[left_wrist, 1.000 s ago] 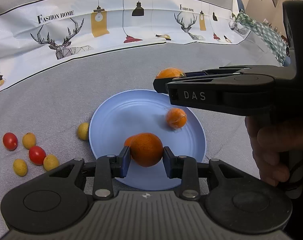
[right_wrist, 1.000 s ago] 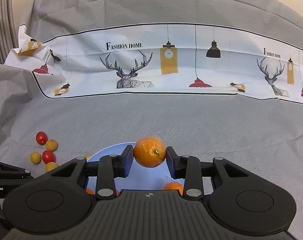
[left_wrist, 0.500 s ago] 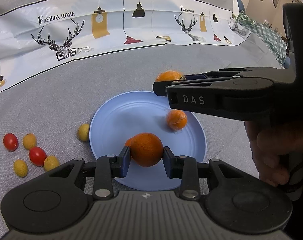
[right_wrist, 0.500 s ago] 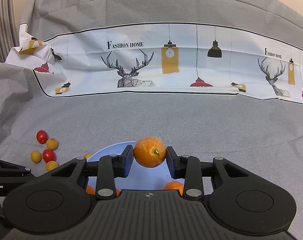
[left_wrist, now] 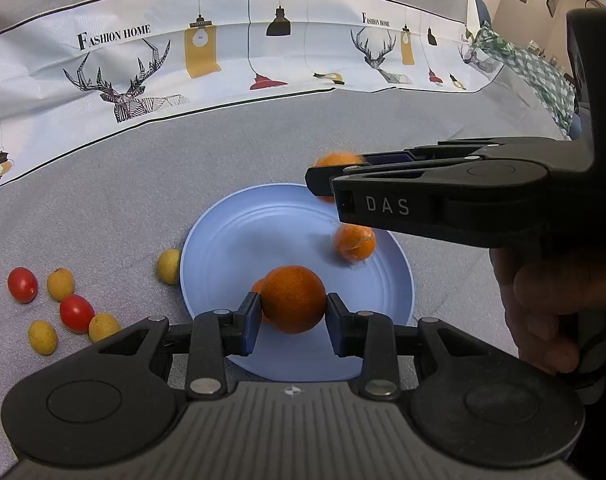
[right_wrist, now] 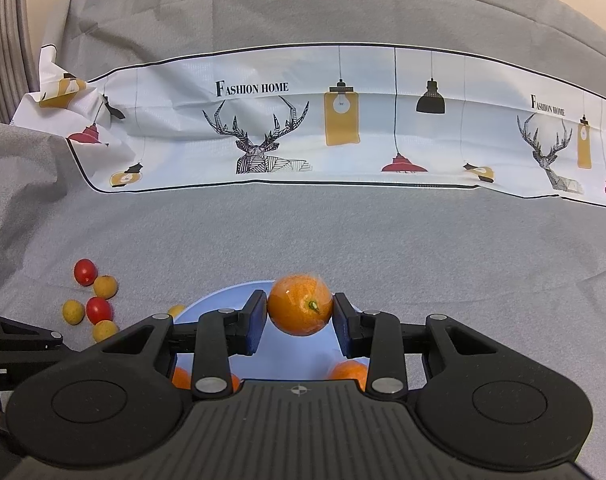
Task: Organize fruits
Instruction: 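Lower the oranges onto the plate and open both tools, then move both tools toward the small yellow fruits and tomatoes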
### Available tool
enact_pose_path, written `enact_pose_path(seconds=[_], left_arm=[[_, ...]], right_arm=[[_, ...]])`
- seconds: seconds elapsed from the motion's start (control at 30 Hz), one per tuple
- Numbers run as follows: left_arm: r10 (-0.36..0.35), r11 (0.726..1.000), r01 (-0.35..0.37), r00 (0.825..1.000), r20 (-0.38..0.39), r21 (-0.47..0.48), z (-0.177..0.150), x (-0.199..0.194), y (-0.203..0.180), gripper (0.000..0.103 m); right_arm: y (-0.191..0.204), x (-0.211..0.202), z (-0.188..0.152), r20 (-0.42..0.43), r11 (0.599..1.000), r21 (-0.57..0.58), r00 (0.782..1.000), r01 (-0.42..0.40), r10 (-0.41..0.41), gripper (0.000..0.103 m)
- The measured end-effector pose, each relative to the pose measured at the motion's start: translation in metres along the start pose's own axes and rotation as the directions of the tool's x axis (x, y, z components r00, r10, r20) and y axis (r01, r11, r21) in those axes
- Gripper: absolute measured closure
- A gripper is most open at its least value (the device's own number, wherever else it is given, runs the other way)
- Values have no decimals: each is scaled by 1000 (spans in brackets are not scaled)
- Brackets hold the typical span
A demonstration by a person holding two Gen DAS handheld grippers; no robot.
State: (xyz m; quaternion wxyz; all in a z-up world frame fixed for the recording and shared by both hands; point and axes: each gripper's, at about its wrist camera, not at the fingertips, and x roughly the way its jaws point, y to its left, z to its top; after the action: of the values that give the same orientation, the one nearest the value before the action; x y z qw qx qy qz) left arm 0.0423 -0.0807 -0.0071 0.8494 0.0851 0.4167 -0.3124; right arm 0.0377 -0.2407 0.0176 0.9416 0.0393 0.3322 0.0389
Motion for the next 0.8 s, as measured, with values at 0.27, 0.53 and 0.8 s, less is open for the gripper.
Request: enact_pose_path(seconds=[0.27, 0.53, 0.8], left_arm=[[6, 1000, -6, 1000, 12, -18, 1, 0, 3, 54], [25, 999, -24, 999, 32, -29, 3, -3, 5, 55], [155, 906, -95, 981, 115, -413, 3, -40, 91, 98]], right_arm=[[-1, 0, 2, 0, 1000, 4, 1000, 10, -10, 56], [-2, -1, 3, 5, 999, 22, 1000, 31, -31, 49], [2, -6, 4, 46, 999, 29, 998, 40, -42, 64]])
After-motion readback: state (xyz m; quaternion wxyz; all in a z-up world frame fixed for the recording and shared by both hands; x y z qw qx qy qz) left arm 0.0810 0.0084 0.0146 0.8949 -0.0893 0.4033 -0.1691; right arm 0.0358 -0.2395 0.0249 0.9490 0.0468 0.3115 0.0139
